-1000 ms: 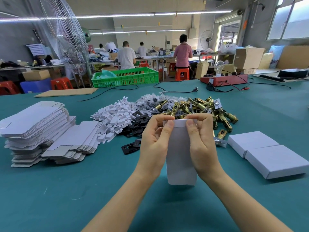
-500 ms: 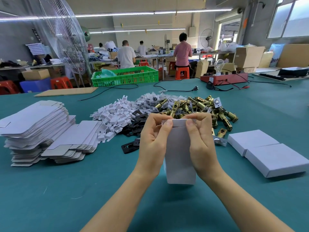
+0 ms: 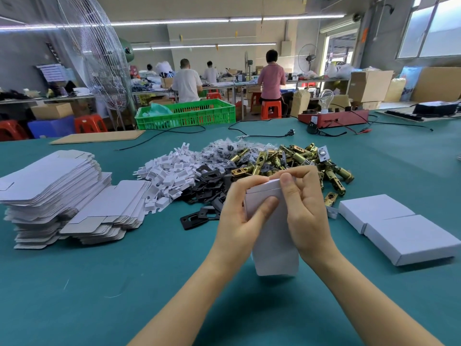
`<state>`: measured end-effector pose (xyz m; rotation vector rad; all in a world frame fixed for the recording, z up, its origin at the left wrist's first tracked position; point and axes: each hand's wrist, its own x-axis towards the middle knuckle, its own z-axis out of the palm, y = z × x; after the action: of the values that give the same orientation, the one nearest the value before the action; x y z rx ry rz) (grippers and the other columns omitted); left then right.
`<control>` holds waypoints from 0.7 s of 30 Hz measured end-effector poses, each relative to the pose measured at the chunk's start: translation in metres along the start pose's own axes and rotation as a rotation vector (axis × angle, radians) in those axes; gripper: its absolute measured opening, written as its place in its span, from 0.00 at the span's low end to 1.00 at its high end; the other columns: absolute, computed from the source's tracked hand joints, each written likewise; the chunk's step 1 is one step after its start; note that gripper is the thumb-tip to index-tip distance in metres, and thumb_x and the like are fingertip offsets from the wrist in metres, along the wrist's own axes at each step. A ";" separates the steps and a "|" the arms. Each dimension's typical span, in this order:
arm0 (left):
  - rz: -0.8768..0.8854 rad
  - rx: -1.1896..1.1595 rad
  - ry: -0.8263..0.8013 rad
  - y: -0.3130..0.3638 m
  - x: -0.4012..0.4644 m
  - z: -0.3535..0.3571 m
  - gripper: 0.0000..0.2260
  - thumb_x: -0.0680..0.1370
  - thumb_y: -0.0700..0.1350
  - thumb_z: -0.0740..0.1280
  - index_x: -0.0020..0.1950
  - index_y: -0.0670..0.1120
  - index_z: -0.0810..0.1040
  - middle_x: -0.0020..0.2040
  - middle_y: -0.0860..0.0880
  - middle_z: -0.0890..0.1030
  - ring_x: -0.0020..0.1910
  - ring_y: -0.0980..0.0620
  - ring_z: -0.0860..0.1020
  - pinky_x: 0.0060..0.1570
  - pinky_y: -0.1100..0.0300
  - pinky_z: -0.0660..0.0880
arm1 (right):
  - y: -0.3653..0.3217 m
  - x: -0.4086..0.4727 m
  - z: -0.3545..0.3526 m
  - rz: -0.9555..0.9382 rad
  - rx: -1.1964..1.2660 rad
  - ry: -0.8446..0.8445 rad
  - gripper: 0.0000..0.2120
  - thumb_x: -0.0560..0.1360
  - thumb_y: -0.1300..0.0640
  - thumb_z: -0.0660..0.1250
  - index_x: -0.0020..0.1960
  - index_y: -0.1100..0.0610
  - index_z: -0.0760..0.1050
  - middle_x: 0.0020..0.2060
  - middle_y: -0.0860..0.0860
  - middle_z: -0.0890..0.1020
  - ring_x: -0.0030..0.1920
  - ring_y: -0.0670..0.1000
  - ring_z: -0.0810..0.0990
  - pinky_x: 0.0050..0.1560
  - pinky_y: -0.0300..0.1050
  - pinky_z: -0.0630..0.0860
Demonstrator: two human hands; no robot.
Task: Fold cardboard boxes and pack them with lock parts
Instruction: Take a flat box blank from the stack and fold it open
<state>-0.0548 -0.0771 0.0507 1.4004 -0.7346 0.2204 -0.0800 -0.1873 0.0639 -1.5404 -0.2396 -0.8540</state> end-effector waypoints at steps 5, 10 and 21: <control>-0.025 0.012 0.026 0.001 -0.001 0.001 0.10 0.79 0.50 0.64 0.52 0.68 0.73 0.49 0.60 0.77 0.46 0.58 0.77 0.44 0.62 0.76 | 0.000 0.001 -0.003 0.015 0.087 -0.059 0.03 0.77 0.56 0.62 0.47 0.54 0.72 0.42 0.59 0.78 0.41 0.57 0.76 0.42 0.49 0.73; -0.022 0.013 0.026 0.000 0.000 -0.001 0.04 0.79 0.49 0.61 0.53 0.56 0.73 0.47 0.63 0.77 0.46 0.61 0.75 0.48 0.64 0.74 | 0.000 0.003 -0.004 0.015 0.134 -0.084 0.03 0.77 0.59 0.63 0.46 0.58 0.73 0.46 0.59 0.80 0.46 0.51 0.79 0.48 0.41 0.76; -0.022 0.011 0.058 0.000 0.003 -0.003 0.06 0.78 0.51 0.62 0.51 0.50 0.74 0.33 0.63 0.74 0.32 0.63 0.68 0.35 0.71 0.68 | 0.005 0.000 -0.003 0.019 0.028 -0.078 0.05 0.75 0.56 0.64 0.50 0.54 0.73 0.45 0.51 0.79 0.45 0.52 0.77 0.44 0.42 0.74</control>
<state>-0.0519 -0.0749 0.0524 1.4059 -0.6704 0.2471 -0.0783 -0.1910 0.0601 -1.5491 -0.2918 -0.7739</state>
